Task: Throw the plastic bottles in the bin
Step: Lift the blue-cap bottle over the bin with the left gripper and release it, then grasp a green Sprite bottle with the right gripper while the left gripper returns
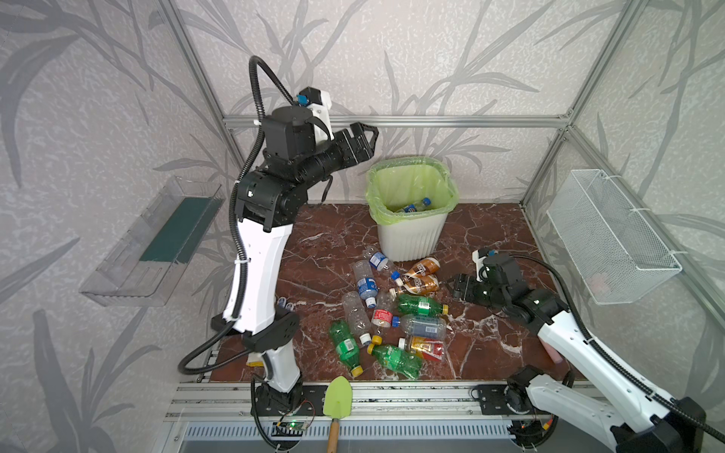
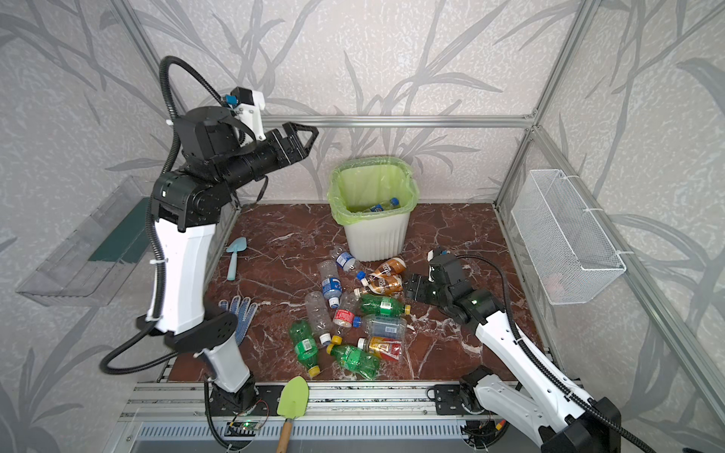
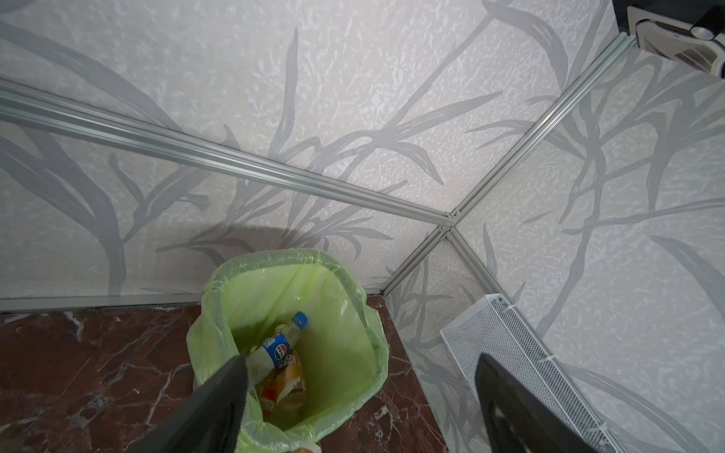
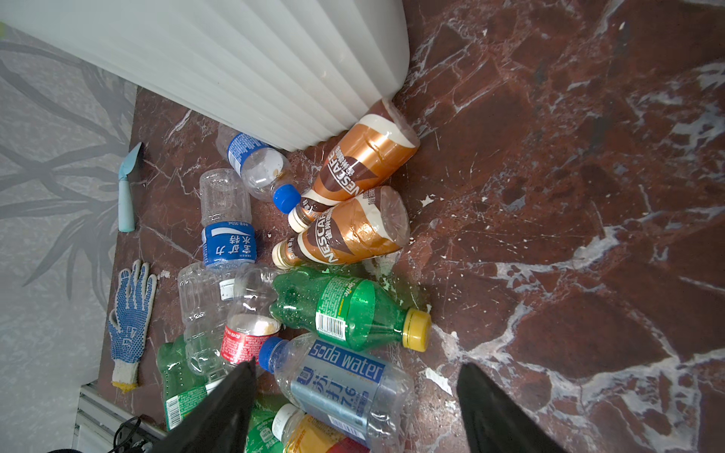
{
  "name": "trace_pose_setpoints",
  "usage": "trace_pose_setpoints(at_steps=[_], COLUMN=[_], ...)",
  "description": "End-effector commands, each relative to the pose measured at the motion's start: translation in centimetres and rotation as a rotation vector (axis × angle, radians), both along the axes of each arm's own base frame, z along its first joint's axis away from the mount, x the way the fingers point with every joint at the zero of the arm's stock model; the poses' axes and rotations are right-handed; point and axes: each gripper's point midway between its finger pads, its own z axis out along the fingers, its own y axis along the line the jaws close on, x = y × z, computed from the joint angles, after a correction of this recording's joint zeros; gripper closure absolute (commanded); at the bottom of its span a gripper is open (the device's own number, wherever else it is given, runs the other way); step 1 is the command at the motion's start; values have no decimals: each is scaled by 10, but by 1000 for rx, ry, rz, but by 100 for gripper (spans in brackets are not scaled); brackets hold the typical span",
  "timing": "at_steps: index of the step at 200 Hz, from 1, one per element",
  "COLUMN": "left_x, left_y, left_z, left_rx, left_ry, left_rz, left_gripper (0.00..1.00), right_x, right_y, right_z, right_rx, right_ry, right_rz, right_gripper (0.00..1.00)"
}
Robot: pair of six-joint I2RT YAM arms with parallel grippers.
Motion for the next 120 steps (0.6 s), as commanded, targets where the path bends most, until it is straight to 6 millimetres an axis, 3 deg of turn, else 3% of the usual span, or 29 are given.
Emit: trace_pose_setpoints(at_steps=[1,24,54,90,120], left_x=[-7,-15,-34,-57,-82], left_y=[15,37,54,73,86], left_z=[-26,-86,-148,-232,-289], left_rx=[-44,35,70,115,140], left_ry=[-66,92,199,385,514], left_rz=[68,161,209,262,294], left_gripper=[11,11,11,12,13], right_x=[-8,-17,-34,-61,-88], right_y=[-1,-2,1,9,20], right_z=[-10,-20,-34,-53,-68], right_rx=[5,-4,-44,-99,-139], right_ry=[42,81,145,214,264], right_rz=[2,19,78,150,224], right_gripper=[19,20,20,21,21])
